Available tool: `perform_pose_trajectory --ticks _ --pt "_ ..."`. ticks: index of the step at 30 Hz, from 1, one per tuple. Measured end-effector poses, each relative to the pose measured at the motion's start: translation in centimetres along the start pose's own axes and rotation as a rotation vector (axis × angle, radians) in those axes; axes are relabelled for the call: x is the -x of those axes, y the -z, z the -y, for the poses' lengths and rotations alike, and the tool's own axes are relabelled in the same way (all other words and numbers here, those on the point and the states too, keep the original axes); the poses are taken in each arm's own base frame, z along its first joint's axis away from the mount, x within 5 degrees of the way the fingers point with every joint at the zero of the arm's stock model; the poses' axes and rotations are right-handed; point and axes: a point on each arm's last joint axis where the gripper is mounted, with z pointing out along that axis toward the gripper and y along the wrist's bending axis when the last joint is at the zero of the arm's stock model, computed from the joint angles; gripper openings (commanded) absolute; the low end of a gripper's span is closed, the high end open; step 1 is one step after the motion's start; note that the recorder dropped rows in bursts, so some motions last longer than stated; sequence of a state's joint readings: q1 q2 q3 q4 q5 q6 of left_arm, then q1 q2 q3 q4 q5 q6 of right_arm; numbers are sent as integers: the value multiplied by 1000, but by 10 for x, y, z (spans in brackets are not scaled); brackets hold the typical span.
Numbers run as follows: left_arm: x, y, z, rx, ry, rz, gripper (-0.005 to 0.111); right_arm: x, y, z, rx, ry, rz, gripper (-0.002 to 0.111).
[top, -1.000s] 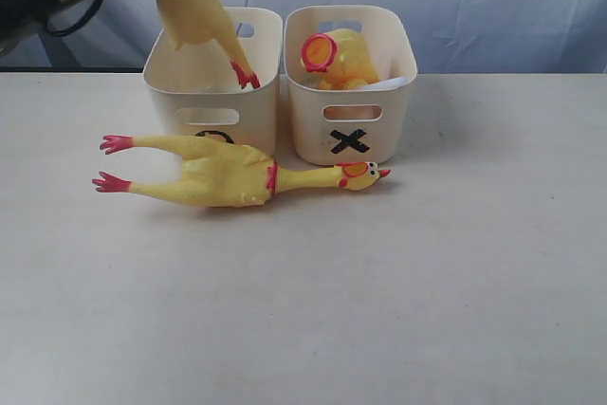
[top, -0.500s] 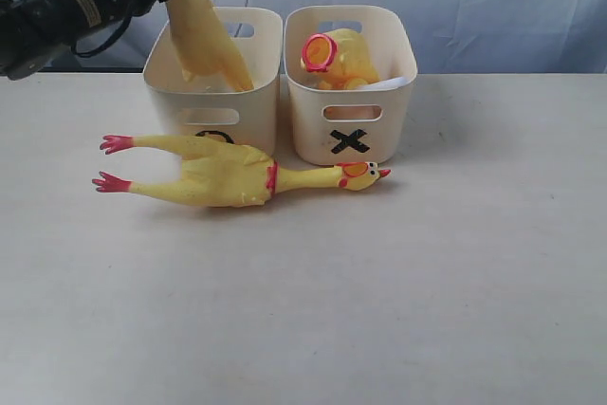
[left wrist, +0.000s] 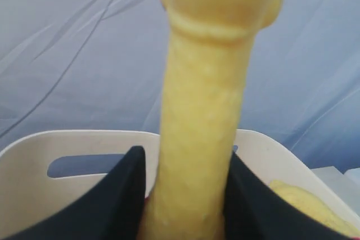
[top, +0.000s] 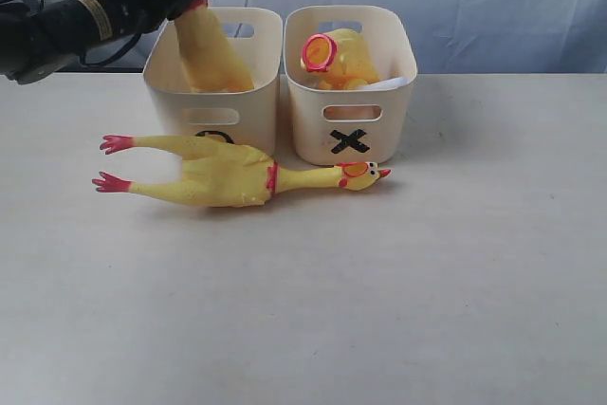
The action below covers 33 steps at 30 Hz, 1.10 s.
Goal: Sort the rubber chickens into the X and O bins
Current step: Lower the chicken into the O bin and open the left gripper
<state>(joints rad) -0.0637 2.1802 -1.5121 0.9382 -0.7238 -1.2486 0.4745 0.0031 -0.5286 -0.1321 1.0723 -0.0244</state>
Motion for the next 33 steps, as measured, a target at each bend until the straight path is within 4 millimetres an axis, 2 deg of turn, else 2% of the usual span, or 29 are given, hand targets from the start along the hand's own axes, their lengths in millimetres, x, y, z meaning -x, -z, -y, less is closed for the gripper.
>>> perform_pose_trajectory --ticks 3,10,13,24,33 --pt "0 -1 0 5 -3 -4 5 0 0 0 0 0 0 0" --pt "-2 -1 -3 47 1 -18 41 0 0 0 0 0 0 0" --pt "-2 -1 -4 52 1 -19 49 0 0 0 0 0 0 0" --pt "-3 0 -8 99 -1 -36 62 0 0 0 2 -1 0 0" --pt "-4 0 -13 149 -45 -58 63 0 0 0 2 -1 0 0"
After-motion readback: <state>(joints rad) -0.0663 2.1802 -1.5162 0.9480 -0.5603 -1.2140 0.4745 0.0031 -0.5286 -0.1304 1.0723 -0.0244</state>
